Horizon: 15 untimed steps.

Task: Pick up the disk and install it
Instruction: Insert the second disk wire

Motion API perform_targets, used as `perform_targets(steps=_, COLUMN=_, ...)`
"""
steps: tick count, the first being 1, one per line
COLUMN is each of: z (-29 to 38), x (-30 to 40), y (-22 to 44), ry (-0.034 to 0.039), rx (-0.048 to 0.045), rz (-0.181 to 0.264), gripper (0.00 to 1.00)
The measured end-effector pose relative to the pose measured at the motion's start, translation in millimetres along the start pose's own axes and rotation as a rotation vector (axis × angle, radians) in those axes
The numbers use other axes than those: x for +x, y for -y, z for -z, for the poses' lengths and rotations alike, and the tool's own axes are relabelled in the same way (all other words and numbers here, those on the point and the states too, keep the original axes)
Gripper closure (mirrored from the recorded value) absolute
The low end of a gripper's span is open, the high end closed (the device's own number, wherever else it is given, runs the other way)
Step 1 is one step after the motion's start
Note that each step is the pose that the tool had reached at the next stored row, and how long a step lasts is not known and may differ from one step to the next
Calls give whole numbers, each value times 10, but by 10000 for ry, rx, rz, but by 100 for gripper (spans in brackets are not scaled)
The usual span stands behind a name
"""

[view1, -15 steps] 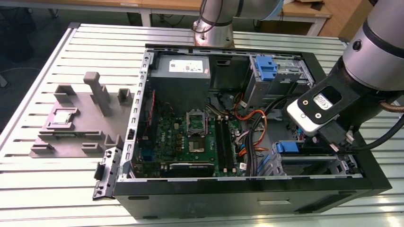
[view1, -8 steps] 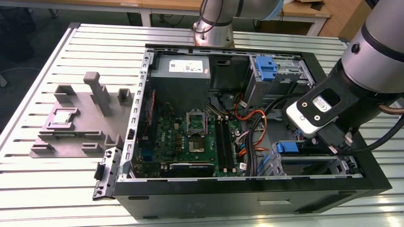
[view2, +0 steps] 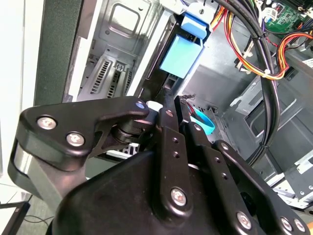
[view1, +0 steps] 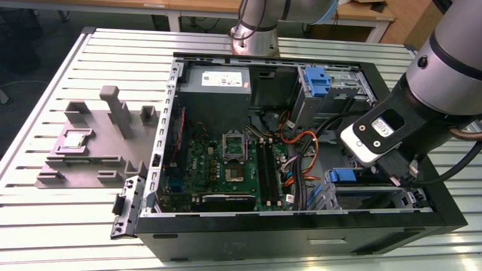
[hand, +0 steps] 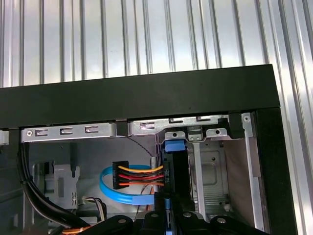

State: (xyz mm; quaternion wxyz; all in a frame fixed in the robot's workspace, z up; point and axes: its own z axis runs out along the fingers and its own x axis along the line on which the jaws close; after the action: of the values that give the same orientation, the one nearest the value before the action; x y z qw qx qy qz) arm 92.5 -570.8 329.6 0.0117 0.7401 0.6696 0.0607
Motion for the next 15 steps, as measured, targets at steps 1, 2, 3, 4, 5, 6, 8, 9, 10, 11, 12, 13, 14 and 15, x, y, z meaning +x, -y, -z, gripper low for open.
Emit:
perform_targets(steps=1, z=-7, x=-3, y=0, ry=-14, rx=1, rz=-2, gripper=84)
perform_targets(steps=2, z=-13, x=-5, y=1, ry=-27, rx=3, rz=-3, gripper=84)
perform_targets(steps=3, z=-18, x=-8, y=2, ry=-38, rx=4, rz=-5, gripper=84)
perform_targets(steps=4, z=-22, x=-11, y=2, ry=-47, rx=6, rz=-6, gripper=84)
perform_targets(steps=5, z=-26, x=-13, y=2, ry=-57, rx=6, rz=-7, gripper=84)
perform_targets(steps=6, z=-30, x=-15, y=2, ry=-66, rx=7, rz=-8, gripper=84)
perform_targets(steps=8, z=-33, x=-14, y=2, ry=-72, rx=7, rz=-8, gripper=84)
perform_targets(steps=9, z=-33, x=-15, y=2, ry=-72, rx=7, rz=-8, gripper=84)
perform_targets(steps=10, z=-34, x=-15, y=2, ry=-72, rx=7, rz=-8, gripper=84)
perform_targets(steps=11, z=-34, x=-15, y=2, ry=-72, rx=7, rz=-8, gripper=84)
perform_targets(steps=12, z=-34, x=-15, y=2, ry=-71, rx=7, rz=-8, gripper=84)
perform_targets(steps=13, z=-35, x=-14, y=2, ry=-72, rx=7, rz=-8, gripper=84)
perform_targets(steps=14, z=-40, x=-14, y=2, ry=-86, rx=6, rz=-8, gripper=83)
perform_targets(steps=15, z=-45, x=-14, y=2, ry=-91, rx=6, rz=-8, gripper=83)
